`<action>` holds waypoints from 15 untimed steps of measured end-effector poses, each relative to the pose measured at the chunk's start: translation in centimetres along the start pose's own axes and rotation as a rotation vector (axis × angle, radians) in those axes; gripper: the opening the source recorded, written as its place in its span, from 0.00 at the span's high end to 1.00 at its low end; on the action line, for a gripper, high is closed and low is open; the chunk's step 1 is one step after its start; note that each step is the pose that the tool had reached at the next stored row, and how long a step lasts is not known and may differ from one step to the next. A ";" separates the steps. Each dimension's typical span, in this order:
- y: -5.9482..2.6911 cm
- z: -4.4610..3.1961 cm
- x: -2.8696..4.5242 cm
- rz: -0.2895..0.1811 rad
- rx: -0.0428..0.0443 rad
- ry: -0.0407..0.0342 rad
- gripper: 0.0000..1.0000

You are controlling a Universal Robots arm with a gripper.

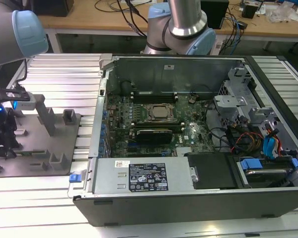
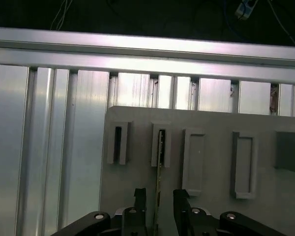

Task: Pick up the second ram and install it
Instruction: 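Pick up the second ram and move it above second insertion slot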

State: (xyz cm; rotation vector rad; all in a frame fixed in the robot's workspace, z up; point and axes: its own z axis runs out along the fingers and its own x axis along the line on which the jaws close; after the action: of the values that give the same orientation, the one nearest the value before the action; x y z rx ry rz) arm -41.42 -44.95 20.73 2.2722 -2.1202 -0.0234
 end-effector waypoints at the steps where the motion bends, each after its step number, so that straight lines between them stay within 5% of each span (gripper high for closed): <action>1: 0.00 0.03 0.00 0.000 0.0001 0.0000 0.66; 8: -0.01 0.20 0.00 0.000 0.0000 0.0000 0.67; 12: -0.01 0.23 0.00 0.000 0.0001 0.0000 0.84; 15: -0.01 0.26 0.05 0.000 0.0004 -0.0003 0.84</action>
State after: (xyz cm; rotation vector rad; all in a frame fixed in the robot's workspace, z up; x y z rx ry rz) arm -41.41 -45.00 20.47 2.2727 -2.1205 -0.0233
